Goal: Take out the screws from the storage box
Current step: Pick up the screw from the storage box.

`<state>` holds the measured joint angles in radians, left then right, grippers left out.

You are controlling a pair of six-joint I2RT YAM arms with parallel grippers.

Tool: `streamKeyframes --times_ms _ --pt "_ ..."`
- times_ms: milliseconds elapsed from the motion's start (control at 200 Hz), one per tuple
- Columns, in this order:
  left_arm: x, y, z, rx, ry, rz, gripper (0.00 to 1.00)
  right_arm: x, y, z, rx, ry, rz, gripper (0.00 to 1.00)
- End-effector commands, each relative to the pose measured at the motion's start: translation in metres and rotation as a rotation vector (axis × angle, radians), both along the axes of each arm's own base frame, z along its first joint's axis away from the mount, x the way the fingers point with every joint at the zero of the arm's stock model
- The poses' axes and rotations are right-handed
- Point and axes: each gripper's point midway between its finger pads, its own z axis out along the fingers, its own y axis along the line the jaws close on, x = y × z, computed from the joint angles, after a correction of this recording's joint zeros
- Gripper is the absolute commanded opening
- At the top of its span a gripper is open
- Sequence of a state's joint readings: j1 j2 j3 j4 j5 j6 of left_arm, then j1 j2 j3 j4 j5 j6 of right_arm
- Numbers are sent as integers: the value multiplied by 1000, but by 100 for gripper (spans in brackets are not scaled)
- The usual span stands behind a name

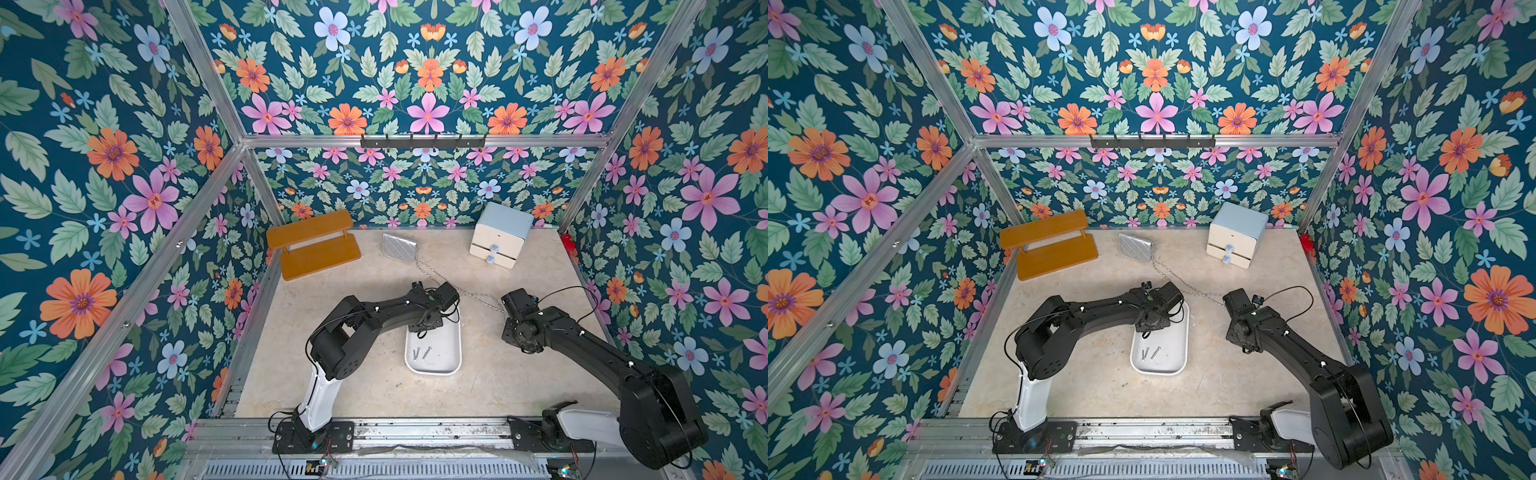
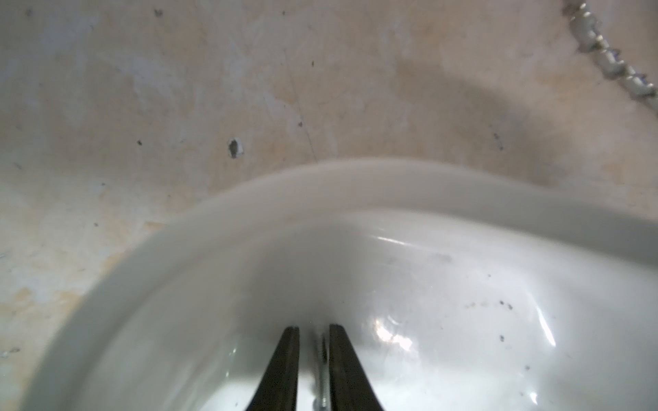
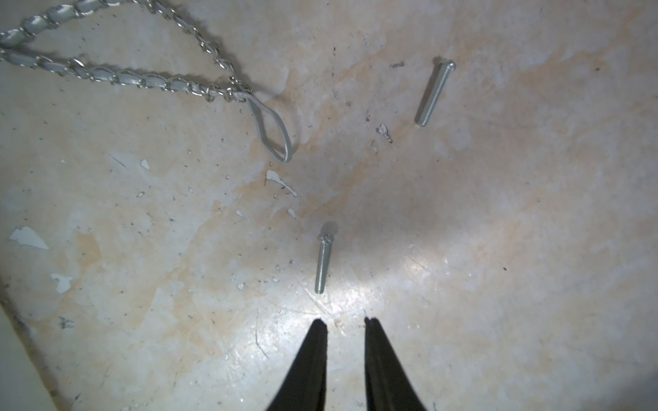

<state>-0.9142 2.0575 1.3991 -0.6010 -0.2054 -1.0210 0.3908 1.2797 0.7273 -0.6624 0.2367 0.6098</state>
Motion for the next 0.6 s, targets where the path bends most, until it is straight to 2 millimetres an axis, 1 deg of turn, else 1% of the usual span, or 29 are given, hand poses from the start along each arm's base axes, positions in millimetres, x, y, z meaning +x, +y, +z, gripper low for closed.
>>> streamKeyframes --times_ms 0,80,120,270,345,385,430,490,540,600 --pt "-24 14 -25 47 126 -9 15 -5 -3 0 -13 10 -2 25" --pt "-26 15 -29 50 133 -14 4 -6 -3 -1 -11 11 -1 25" --pt "-27 15 -30 47 139 -18 0 -6 -3 0 -9 8 -2 25" --pt "-29 12 -34 40 151 -29 0 -4 -2 5 -2 -5 1 25" --pt "-28 10 -33 34 149 -42 0 -2 -1 10 6 -20 3 25" --pt "-26 8 -28 32 144 -52 0 1 3 15 25 -36 16 24" --pt "-23 6 -19 34 130 -65 0 4 10 22 61 -65 43 24" --pt "-18 1 2 17 97 -90 0 7 16 36 99 -116 63 25" --pt "-14 0 24 4 66 -100 0 9 20 49 121 -163 72 26" --pt "-11 0 58 -27 14 -104 0 10 27 64 145 -211 85 27"
